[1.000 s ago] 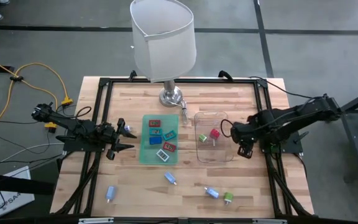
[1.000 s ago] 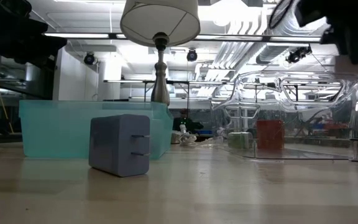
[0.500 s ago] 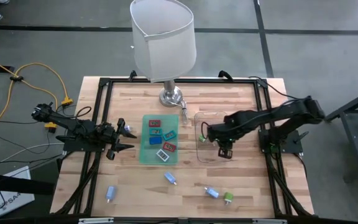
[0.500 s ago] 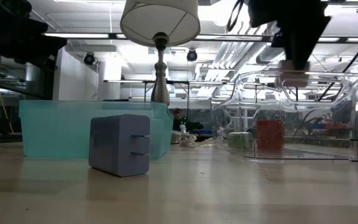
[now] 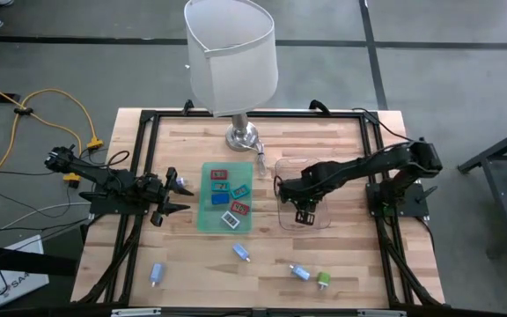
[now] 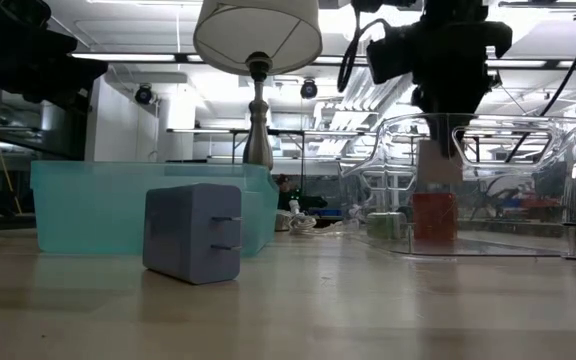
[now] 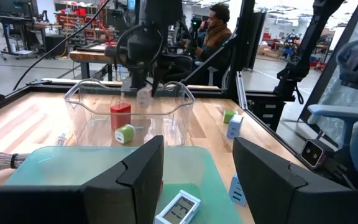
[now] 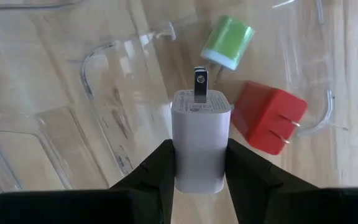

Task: Pick & Place Office items
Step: Put the white charger adapter into the transparent bin

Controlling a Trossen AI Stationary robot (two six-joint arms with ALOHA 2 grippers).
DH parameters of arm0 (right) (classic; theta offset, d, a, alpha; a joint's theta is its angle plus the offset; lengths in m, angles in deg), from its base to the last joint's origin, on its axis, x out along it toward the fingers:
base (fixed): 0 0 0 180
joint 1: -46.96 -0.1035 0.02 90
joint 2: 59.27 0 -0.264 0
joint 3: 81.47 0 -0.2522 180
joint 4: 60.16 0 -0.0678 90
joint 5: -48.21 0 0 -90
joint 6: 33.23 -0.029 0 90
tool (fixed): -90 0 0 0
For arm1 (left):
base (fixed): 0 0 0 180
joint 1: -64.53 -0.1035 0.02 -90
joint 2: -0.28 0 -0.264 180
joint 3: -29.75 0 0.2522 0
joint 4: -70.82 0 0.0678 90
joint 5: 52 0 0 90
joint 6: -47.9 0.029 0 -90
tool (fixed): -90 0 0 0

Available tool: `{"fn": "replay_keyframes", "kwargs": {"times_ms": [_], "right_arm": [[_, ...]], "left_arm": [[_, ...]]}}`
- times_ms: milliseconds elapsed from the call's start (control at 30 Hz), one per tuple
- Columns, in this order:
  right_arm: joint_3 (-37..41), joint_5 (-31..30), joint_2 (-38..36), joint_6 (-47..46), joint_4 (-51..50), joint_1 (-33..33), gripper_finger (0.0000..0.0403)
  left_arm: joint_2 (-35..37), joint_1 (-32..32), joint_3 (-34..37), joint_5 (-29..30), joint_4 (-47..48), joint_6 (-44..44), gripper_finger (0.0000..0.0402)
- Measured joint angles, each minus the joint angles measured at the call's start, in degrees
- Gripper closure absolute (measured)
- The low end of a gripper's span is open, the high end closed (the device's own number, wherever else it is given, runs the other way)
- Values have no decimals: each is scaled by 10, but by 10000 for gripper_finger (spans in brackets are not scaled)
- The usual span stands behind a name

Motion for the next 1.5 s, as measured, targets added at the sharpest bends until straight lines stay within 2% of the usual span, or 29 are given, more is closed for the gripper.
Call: {"fn": "replay_keyframes", "kwargs": {"times_ms": [233, 500, 800, 1500], "right_arm": [[7, 15, 18, -15, 20, -8, 295], [64, 67, 20, -23, 94, -12, 295], [97, 71, 20, -21, 125, -12, 295], [97, 85, 20, -10, 135, -12, 277]], "left_arm": [[0, 0, 0, 0, 0, 0, 216], [0, 0, 0, 0, 0, 0, 216], [0, 0, 0, 0, 0, 0, 216], [0, 0, 0, 0, 0, 0, 216]]}}
